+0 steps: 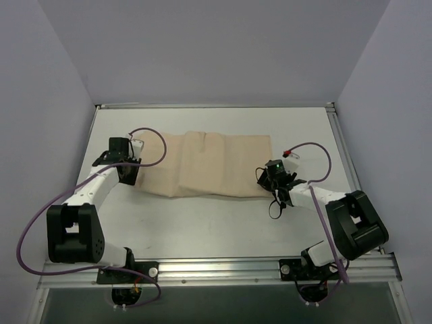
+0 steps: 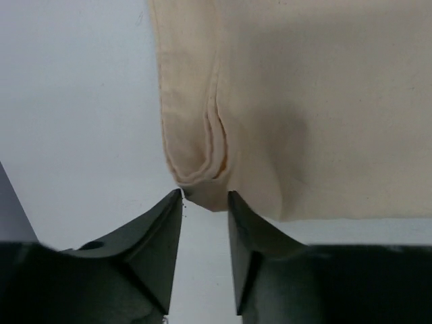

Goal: Open and lay out the surgical kit
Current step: Open the surgical kit at the center of the board.

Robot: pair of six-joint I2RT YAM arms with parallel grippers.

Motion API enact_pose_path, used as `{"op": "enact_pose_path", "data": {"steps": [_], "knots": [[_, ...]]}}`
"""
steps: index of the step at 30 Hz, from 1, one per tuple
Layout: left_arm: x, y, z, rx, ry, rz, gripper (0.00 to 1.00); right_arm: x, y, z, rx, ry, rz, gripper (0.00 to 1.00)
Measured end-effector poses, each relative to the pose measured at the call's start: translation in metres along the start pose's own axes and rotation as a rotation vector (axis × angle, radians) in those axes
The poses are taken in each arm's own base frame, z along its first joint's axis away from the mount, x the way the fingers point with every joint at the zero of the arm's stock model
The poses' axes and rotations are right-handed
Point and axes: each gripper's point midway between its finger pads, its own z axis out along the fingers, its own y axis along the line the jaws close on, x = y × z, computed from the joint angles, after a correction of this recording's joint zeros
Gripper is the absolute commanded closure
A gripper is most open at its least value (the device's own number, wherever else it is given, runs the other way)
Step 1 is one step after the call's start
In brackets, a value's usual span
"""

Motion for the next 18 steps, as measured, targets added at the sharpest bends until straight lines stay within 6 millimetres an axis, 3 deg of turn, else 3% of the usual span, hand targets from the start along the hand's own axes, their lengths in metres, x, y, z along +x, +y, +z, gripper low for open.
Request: {"op": "enact_pose_path", "data": {"steps": [3,6,8,11,14,16,18], "knots": [[0.014,0.006,-0.003,-0.021,0.055,0.019,0.44,-0.002,-0.002,-0.006,0.008,0.009,-0.02,0.4],[0.027,0.011,-0.015,-0.022,0.12,0.031,0.43,-0.013,0.003,-0.015,-0.004,-0.003,-0.04,0.37],[0.026,0.02,-0.028,-0.029,0.129,0.026,0.43,-0.026,0.01,-0.023,-0.024,-0.021,-0.058,0.36],[0.002,0.028,-0.049,-0.027,0.073,0.01,0.43,-0.051,0.03,-0.034,-0.078,-0.055,-0.09,0.38],[-0.037,0.029,-0.059,-0.002,-0.022,-0.008,0.45,-0.076,0.059,-0.039,-0.147,-0.084,-0.127,0.52],[-0.061,0.027,-0.053,0.019,-0.062,-0.024,0.48,-0.083,0.075,-0.036,-0.185,-0.084,-0.146,0.64],[-0.075,0.016,-0.033,0.061,-0.065,-0.03,0.49,-0.081,0.086,-0.027,-0.216,-0.061,-0.165,0.73]]}}
